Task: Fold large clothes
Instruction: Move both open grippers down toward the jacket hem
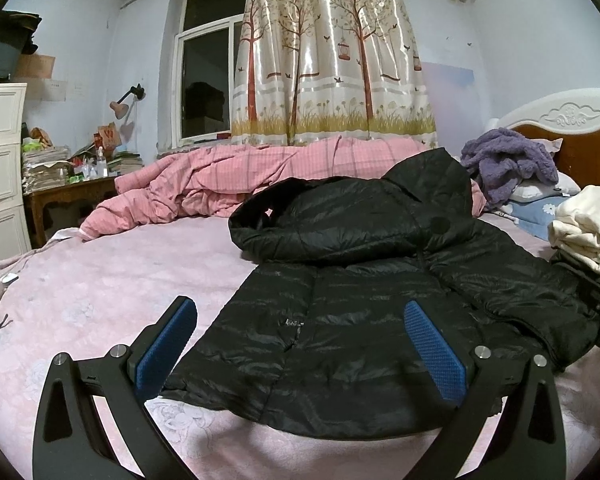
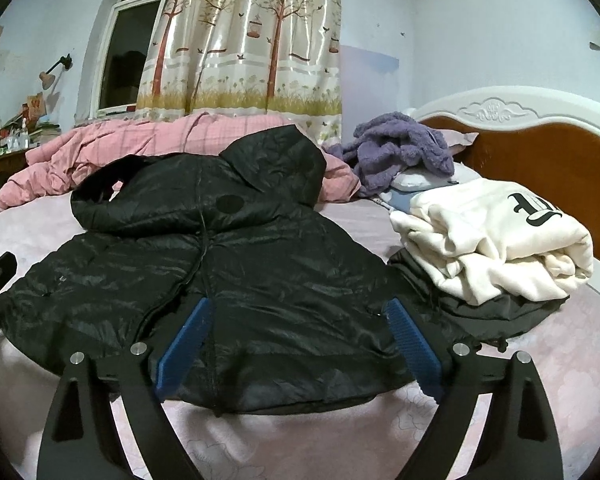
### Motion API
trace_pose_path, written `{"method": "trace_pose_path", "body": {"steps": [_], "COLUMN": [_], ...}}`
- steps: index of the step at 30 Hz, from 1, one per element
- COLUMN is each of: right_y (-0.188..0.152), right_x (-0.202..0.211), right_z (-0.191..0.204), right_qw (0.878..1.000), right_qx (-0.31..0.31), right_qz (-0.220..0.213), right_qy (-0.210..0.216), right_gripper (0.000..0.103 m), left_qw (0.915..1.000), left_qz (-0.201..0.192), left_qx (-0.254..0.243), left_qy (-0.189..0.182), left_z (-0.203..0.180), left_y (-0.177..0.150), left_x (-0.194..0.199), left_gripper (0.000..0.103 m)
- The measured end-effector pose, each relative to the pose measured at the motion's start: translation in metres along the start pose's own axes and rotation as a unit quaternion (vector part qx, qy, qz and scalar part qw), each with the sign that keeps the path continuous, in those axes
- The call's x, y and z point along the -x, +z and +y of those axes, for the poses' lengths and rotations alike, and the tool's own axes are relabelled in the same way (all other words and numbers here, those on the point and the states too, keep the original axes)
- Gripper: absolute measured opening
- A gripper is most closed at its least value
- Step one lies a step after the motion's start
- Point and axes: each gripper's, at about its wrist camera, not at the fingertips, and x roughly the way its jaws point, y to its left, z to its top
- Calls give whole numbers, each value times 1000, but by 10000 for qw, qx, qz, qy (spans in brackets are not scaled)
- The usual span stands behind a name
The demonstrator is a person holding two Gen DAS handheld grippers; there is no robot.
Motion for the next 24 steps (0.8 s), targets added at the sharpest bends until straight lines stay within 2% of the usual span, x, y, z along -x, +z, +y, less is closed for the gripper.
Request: {"method": "trace_pose_path", "body": {"steps": [5, 7, 11, 16, 20, 24], "right_y": [-1, 0, 2, 3, 7, 11], "right_x": [0, 0, 1, 3, 9, 16], "right_z": [-4, -5, -9, -11, -14, -20], "right_qw": [9999, 9998, 9997, 9995, 9996, 9995], "right_qx": [-125, -170, -252, -298, -258, -274], "right_qz": [49, 61, 45, 20, -46, -161], "right_qy": [-15, -9, 29, 29, 43, -69], "right_gripper": [97, 102, 102, 102, 102, 102], "left_qw": [10000, 9998, 9997, 9995, 9977, 9965], "left_qz": [4, 6, -118, -69, -527, -696], "left_qx": [-2, 17, 107, 281, 372, 390], "left_qy": [25, 222, 203, 138, 210, 228], "left_z": [0, 0, 3, 13, 27, 40], "left_y": [0, 1, 3, 14, 28, 38], "left_x": [0, 2, 11, 20, 45, 52], "left_gripper": [103, 103, 103, 103, 103, 103]}}
